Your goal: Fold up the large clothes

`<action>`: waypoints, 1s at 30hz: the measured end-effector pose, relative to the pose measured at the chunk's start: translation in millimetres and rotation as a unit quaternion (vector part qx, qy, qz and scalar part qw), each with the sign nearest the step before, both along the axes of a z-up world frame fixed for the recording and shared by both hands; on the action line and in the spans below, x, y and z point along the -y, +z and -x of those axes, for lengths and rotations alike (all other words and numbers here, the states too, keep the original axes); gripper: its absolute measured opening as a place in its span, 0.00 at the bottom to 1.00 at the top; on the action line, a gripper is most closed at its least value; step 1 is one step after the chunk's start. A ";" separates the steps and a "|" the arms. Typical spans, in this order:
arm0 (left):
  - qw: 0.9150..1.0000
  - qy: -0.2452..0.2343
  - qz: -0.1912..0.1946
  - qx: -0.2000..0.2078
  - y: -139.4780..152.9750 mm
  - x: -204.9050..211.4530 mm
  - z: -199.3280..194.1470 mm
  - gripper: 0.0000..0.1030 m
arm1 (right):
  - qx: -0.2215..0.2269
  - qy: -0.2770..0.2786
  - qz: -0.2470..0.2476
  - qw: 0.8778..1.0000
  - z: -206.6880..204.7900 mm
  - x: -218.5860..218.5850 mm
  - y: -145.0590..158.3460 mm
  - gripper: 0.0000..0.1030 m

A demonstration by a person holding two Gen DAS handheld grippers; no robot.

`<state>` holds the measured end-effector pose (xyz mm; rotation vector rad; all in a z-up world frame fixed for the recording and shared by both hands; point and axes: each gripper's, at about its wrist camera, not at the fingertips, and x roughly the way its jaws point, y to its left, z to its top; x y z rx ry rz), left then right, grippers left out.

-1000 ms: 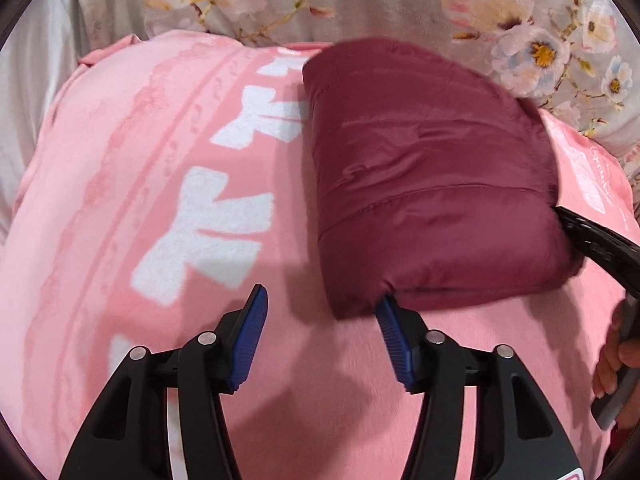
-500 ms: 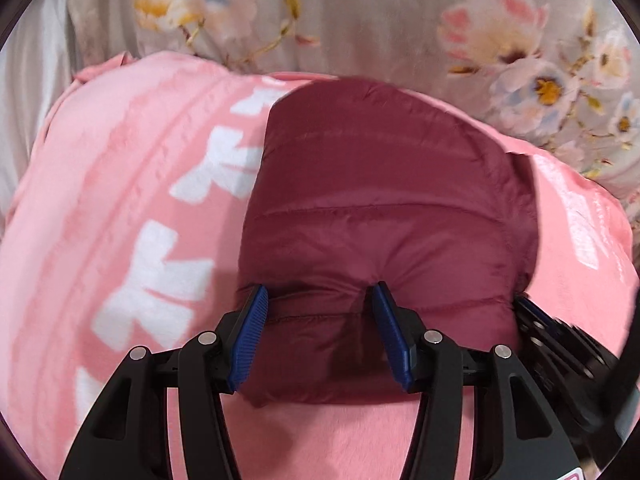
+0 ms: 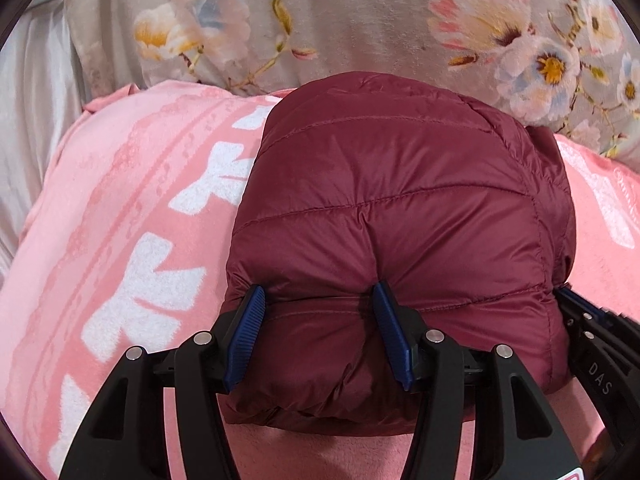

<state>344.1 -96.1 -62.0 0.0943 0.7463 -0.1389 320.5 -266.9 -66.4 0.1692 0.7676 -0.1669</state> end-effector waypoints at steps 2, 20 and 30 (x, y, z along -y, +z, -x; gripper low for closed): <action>1.000 0.002 -0.007 0.004 -0.8 2.1 0.7 0.52 | -0.002 -0.002 0.011 1.000 -0.3 -3.7 0.1 0.12; 0.998 0.033 -0.007 0.058 8.5 -4.5 22.7 0.72 | 0.129 -0.039 0.037 0.990 46.8 -8.6 27.6 0.89; 0.998 0.023 -0.014 0.061 8.7 -10.4 93.9 0.84 | 0.079 -0.047 0.063 0.994 110.8 -30.2 19.0 0.91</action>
